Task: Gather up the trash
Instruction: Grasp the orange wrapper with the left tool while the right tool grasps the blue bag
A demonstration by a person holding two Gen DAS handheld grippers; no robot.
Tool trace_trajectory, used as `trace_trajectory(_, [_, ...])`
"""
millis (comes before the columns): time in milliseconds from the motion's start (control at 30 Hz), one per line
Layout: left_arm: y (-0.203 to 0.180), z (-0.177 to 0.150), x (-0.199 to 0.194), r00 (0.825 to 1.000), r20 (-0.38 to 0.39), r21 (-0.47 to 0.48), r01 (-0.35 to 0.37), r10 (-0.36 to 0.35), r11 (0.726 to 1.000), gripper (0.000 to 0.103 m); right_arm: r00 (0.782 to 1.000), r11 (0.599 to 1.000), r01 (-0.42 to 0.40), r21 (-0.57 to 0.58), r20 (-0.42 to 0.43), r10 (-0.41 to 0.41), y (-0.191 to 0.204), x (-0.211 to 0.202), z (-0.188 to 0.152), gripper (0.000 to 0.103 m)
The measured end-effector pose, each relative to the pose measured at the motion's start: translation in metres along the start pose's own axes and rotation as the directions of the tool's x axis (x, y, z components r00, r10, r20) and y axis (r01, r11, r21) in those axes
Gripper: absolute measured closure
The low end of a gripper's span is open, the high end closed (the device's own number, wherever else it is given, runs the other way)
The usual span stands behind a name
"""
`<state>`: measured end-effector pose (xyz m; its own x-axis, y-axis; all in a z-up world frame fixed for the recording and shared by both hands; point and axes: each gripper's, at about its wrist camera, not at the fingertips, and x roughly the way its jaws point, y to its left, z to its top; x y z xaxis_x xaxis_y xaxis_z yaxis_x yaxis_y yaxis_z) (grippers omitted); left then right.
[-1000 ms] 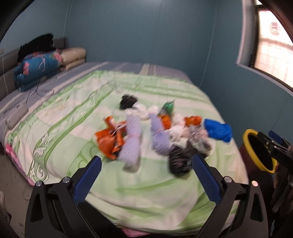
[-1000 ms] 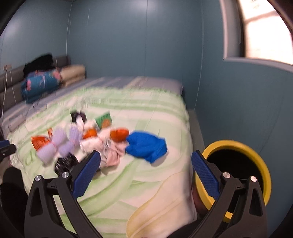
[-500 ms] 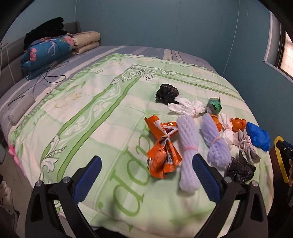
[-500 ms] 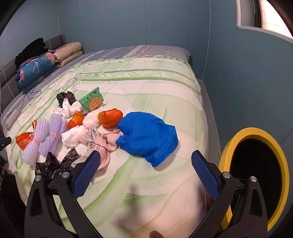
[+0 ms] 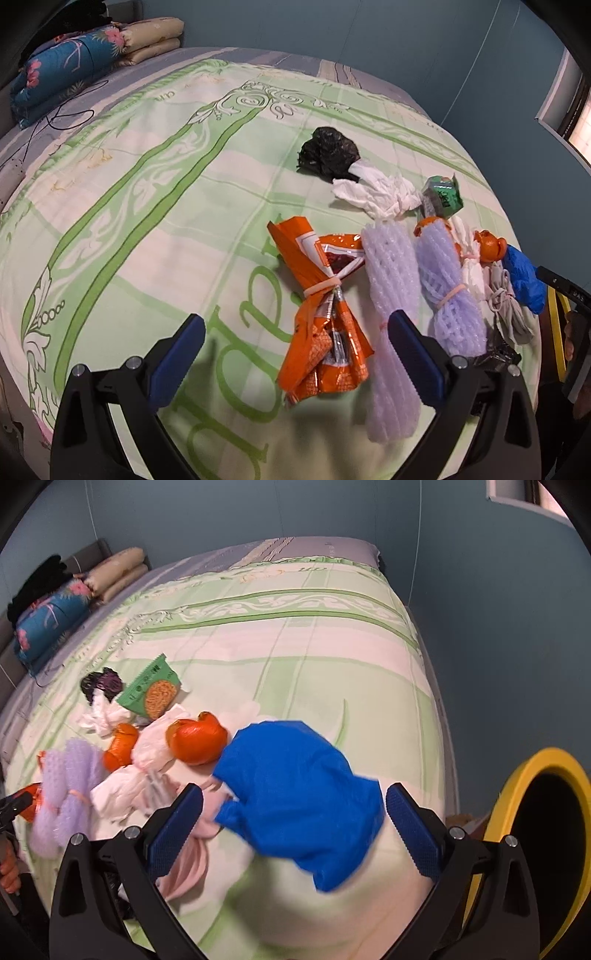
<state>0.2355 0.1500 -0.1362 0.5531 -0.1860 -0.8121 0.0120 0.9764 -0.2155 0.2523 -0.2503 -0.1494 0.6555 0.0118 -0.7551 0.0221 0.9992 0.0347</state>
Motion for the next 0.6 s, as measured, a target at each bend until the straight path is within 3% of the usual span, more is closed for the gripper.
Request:
trace_trajectory(167, [0.016,-0.001,0.012,0.999,-0.031,-0.086,0.041,-0.044,0.995,0.007,1.000,1.000,-0.019,-0.001,-0.022,0.019,0.003,0.015,-0.003,0.008])
trace_trajectory(333, [0.026,0.002,0.021,0.996,-0.045,-0.141,0.067,-0.073,0.988,0.020,0.999,0.999,-0.031,0.008,-0.026,0.031,0.000,0.019,-0.003,0.008])
trace_trajectory(433, [0.020,0.002,0.021,0.995,-0.047,-0.111,0.082,-0.088,0.990,0.023,0.998,0.998,-0.048,0.027,-0.047,0.050,-0.003,0.025,-0.004,0.008])
trace_trajectory(533, [0.012,0.001,0.026,0.994,-0.069,-0.073,0.084,-0.089,0.994,0.028,0.998,0.999,-0.034,0.010,-0.047,0.034,0.000,0.026,-0.004,0.019])
trace_trajectory(600, [0.009,0.002,0.030,0.990,-0.088,-0.068,0.104,-0.110,0.992,0.038,0.998,0.999,-0.033,0.000,-0.053,0.033,0.002,0.027,-0.005,0.026])
